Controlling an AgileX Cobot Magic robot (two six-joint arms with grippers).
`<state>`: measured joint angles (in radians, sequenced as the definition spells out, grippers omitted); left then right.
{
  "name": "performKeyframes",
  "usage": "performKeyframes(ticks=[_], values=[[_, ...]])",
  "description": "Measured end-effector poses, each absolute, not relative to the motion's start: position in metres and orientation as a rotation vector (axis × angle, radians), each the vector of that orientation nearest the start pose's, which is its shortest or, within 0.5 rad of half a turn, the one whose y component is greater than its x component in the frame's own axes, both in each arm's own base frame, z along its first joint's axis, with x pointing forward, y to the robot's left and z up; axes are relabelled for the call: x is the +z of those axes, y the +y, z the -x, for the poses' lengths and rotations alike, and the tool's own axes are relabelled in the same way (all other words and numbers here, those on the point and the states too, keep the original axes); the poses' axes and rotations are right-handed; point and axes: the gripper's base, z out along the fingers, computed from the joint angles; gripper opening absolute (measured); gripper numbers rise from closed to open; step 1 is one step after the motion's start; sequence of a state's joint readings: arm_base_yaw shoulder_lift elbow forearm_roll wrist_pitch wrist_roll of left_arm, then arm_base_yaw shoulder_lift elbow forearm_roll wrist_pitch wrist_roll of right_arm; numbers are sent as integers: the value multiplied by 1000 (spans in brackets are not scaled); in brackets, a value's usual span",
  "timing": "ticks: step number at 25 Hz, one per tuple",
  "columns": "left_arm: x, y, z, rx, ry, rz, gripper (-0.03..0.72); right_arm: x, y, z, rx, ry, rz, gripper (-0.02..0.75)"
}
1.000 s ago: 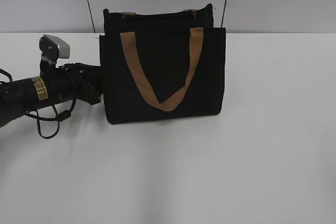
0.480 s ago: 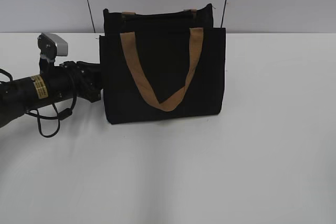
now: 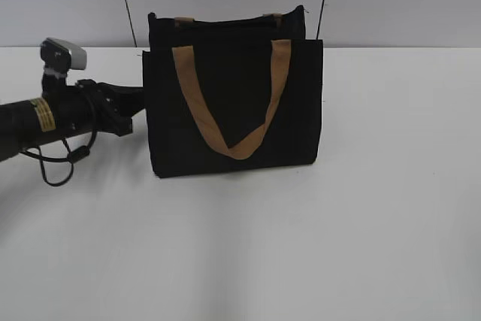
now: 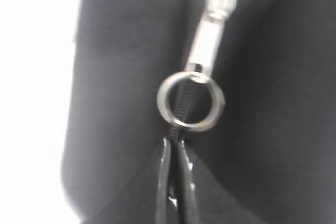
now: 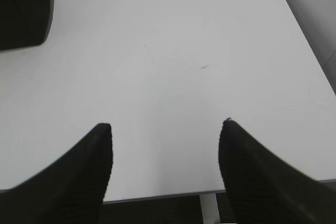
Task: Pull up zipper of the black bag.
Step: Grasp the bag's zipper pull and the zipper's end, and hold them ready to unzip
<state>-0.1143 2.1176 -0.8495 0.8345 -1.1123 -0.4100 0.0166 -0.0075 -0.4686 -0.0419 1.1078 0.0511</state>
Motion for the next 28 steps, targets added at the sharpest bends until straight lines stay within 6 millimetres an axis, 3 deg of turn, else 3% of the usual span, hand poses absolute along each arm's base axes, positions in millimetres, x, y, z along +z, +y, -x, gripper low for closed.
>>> performKeyframes(ticks=[5,20,28], values=[[144,-81,-352,-535,1745,-625,-2,265,-3,5,-10,2114,-39,484],[243,-73,-330,-345,1585,-641,-4,265,-3,5,-10,2114,-39,484],[268,-78,-317,-317,1566,-644,-4,266,-8,4,-124,2104,43,484]])
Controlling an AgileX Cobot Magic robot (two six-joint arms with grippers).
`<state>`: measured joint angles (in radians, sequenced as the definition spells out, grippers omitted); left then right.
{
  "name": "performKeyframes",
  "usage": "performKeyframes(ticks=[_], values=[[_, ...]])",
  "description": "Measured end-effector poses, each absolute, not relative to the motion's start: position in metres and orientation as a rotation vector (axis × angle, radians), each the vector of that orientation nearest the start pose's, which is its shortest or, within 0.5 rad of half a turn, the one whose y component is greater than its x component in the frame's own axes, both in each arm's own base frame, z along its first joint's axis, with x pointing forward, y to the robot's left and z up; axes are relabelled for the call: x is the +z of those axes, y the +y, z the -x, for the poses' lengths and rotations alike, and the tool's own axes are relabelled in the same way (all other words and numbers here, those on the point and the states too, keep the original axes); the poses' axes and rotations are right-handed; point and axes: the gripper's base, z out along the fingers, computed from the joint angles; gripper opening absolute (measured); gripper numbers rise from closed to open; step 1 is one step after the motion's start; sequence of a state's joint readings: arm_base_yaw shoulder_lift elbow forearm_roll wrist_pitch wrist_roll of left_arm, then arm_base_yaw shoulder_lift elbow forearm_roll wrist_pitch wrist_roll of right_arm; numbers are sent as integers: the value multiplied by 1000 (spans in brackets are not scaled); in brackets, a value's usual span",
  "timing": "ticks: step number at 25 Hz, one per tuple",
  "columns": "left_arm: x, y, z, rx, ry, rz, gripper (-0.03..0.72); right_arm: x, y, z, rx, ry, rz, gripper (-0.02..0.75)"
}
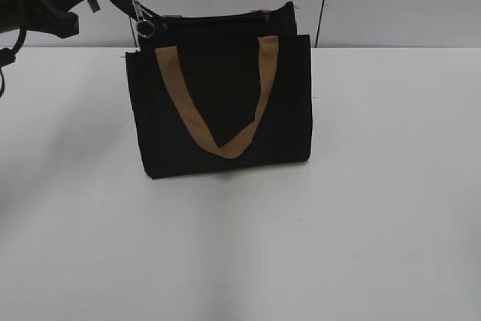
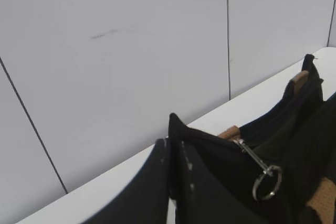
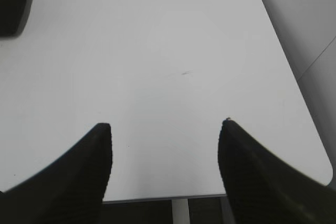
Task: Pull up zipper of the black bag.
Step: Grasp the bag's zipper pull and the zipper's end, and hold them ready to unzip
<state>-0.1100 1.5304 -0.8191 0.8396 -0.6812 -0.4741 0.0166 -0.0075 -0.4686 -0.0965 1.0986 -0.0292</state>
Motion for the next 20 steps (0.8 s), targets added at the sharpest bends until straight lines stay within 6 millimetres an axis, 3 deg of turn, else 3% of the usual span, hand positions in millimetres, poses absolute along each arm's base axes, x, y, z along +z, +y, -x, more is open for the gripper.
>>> performKeyframes(ticks=[8,11,14,20], values=[[277,-77,-311,-298,1570,-633,-4,266,-7,4,-125,2102,54,484],[276,-79,-310,-312,1578,-626,-4,268,0,3,-13,2097,63,484],[276,-86,-309,-322,1584,-639,-4,281,16,-19,200,2062,138,484],[276,-92,-306,-324,1593,-655,-4,294,46,-98,456,2072,481,484]])
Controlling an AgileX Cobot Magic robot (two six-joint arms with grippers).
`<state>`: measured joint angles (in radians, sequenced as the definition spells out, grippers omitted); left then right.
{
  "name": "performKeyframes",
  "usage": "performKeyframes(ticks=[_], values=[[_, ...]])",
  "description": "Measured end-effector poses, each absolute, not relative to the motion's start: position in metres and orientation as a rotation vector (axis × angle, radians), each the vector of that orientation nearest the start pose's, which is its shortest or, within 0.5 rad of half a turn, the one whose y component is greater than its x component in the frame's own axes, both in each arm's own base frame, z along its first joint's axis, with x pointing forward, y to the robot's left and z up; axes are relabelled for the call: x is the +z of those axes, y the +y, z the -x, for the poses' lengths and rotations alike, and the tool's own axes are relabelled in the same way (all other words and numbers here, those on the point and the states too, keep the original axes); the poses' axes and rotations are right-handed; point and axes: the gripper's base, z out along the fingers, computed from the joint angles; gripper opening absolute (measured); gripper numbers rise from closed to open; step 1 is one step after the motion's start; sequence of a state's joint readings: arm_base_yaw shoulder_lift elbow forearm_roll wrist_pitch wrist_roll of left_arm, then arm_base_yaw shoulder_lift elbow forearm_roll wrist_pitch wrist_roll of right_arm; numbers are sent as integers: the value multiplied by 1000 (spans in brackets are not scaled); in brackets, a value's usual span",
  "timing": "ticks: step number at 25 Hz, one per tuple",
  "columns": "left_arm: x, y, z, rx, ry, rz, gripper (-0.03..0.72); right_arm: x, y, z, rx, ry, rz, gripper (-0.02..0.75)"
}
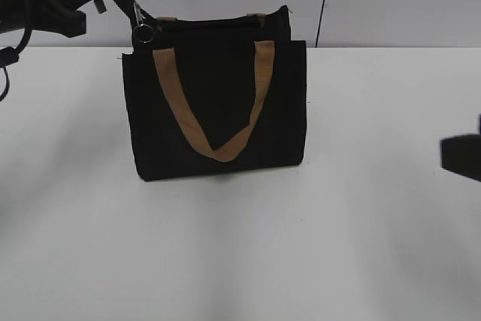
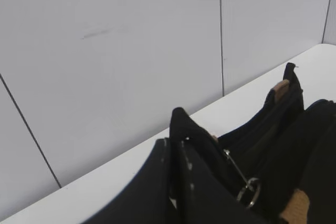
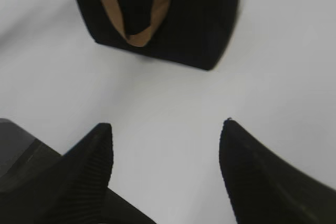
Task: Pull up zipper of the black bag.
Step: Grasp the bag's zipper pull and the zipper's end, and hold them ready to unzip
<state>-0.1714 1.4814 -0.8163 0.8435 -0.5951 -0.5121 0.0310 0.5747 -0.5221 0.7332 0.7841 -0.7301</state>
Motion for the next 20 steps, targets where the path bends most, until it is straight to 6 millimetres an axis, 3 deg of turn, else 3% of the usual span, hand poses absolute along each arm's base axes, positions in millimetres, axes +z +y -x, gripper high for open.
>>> performKeyframes(ticks=[4,7,12,16,20], values=[[274,-90,-307,-299,1628,-648,-4,293,60,-160,632,2068,574,484],[272,-88,-307,-281,1652,-643,-4,302,72,-197,667,2007,675,484],[271,-88,-307,-279,1654,-642,-4,314,117,-254,659,1946,888,484],[271,-88,-307,-279,1655,-642,-4,310,159,-288,654,1907,1009,484],[271,-88,-307,-279,1655,-641,-4,296,188,-308,681,1906,1079,484]])
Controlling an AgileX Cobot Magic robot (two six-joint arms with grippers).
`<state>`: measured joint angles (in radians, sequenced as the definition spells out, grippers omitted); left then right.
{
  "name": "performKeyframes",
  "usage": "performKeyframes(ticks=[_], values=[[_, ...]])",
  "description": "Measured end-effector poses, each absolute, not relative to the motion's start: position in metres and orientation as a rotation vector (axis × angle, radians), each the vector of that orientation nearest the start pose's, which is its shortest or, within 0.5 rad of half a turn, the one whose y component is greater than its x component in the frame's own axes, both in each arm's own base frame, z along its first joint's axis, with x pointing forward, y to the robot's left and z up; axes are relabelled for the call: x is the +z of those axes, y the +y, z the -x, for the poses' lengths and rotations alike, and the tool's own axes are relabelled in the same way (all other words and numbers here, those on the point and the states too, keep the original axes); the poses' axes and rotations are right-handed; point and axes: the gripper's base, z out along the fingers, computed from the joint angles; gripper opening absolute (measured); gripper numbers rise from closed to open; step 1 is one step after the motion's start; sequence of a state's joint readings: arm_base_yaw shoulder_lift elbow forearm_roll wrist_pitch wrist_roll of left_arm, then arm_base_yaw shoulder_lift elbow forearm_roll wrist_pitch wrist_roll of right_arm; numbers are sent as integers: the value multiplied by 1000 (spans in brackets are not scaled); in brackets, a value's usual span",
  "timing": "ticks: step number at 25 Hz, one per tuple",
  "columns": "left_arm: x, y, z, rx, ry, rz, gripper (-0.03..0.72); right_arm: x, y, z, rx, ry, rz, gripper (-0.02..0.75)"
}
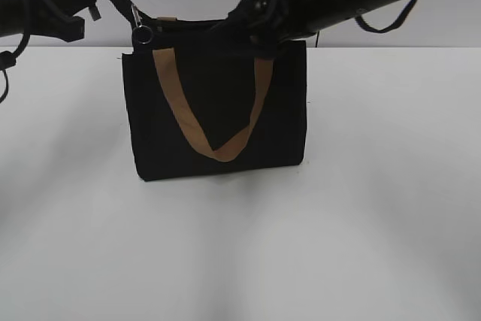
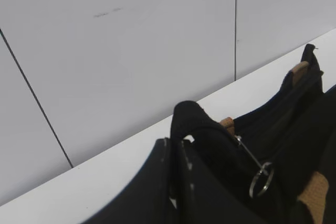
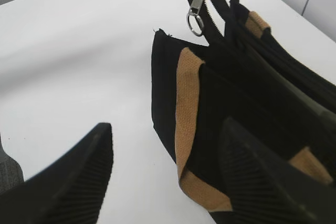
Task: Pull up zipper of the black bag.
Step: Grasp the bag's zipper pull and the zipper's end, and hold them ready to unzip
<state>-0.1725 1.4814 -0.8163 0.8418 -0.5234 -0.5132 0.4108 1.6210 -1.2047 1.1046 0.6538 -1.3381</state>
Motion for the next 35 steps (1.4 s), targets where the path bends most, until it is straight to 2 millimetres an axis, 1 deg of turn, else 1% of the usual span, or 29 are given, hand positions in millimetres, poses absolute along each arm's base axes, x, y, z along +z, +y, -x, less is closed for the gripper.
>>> performKeyframes(ticks=[3,6,10,12,14,19,23,26,28,35], values=[[271,-88,-307,-279,1655,-640,-4,286,207,-320,717,1908,1092,484],[271,-88,-308,-280,1657,-639,-4,281,230,-334,759,1883,1076,484],[270,-88,-308,-281,1661,-639,-4,274,261,-353,788,1837,1110,484],[269,-88,-309,-281,1663,-640,-4,271,272,-360,798,1819,1128,484],[268,-88,-309,-282,1665,-640,-4,264,279,-368,807,1818,1139,484],[268,-88,-309,-282,1665,-640,-4,257,286,-380,776,1799,1144,484],[268,-88,-309,-283,1664,-640,-4,246,286,-386,747,1818,1132,476],[268,-88,-309,-283,1664,-640,-4,238,287,-388,739,1827,1139,433],[268,-88,-309,-283,1664,-640,-4,233,288,-389,735,1835,1139,391],[268,-88,-309,-283,1665,-641,-4,230,288,-391,733,1842,1131,224]])
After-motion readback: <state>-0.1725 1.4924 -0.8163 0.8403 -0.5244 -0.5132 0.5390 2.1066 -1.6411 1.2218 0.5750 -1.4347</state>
